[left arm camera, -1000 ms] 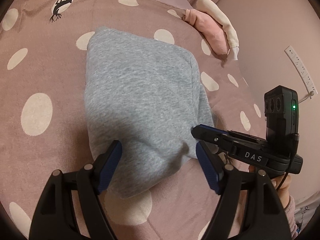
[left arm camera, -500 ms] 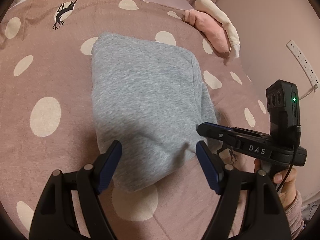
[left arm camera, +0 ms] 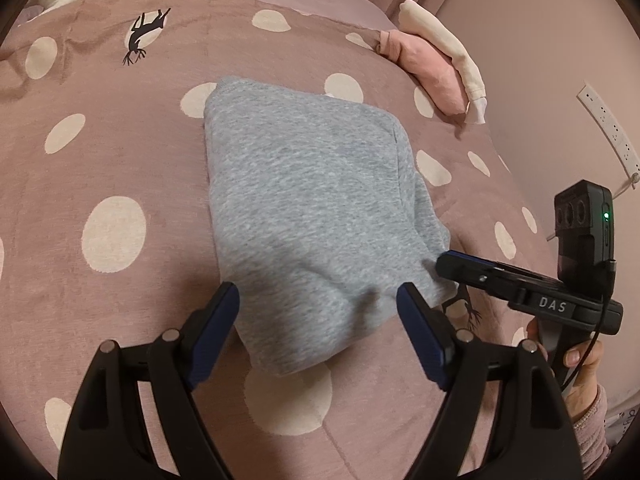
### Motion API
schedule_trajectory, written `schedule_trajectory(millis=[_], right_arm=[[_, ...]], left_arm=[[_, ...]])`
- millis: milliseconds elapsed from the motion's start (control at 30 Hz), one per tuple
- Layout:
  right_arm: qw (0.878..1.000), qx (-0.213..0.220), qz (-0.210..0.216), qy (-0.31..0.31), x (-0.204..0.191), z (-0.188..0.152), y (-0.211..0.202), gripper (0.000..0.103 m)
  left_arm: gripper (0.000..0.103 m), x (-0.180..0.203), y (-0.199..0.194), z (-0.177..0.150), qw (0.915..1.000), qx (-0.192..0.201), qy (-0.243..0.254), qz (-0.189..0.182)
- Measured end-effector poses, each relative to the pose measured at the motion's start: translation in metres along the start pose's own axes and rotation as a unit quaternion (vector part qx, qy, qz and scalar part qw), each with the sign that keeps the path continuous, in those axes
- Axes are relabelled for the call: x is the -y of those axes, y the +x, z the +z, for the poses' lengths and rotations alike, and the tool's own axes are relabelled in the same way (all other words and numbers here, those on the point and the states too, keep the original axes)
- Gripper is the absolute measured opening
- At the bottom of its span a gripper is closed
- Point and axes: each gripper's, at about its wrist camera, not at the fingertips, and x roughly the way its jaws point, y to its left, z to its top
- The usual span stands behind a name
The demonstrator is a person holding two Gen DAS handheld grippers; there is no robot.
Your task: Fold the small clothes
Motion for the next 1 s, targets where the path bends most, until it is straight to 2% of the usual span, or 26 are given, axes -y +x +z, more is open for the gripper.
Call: schedule_trajectory(millis=[267,333,367,400,500,767,833,867,1000], right_arm=[[1.000,0.017,0.003,0.017,0.008,-0.002,-0.011,0.044],[1.000,0.021,0.002,0.021,0.010,-0.001,-0.012,0.050],[0.999,0.023,0.003,0.025,0.012,-0.001,-0.013,0.052],[0.999,0.025,0.004,0.028,0.013,-0.001,-0.014,0.054],[0.999,0.033,0.002,0.040,0.019,0.000,-0.017,0.064],[0.995,0.052,0.012,0.088,0.046,0.009,-0.022,0.067],[0.994,0.052,0.017,0.097,0.052,0.014,-0.022,0.080],[0.993,0.050,0.026,0.102,0.054,0.015,-0.021,0.083],[0.991,0.037,0.029,0.122,0.059,0.023,-0.016,0.086]], left_arm=[[0.084,-0.003,-0.003,-0.001,0.9998,0.005,-0.017,-0.002],[0.090,-0.007,-0.004,0.000,0.9996,0.004,-0.027,-0.011],[0.100,-0.009,-0.004,0.000,0.9994,0.004,-0.032,-0.015],[0.103,-0.013,-0.004,0.001,0.9989,0.006,-0.041,-0.020],[0.103,-0.026,-0.005,0.002,0.9971,0.004,-0.068,-0.032],[0.103,-0.068,-0.002,0.013,0.9879,0.004,-0.143,-0.060],[0.103,-0.076,0.002,0.015,0.9857,0.000,-0.153,-0.069],[0.103,-0.078,0.003,0.016,0.9853,-0.001,-0.156,-0.069],[0.103,-0.086,0.008,0.018,0.9826,-0.004,-0.167,-0.080]])
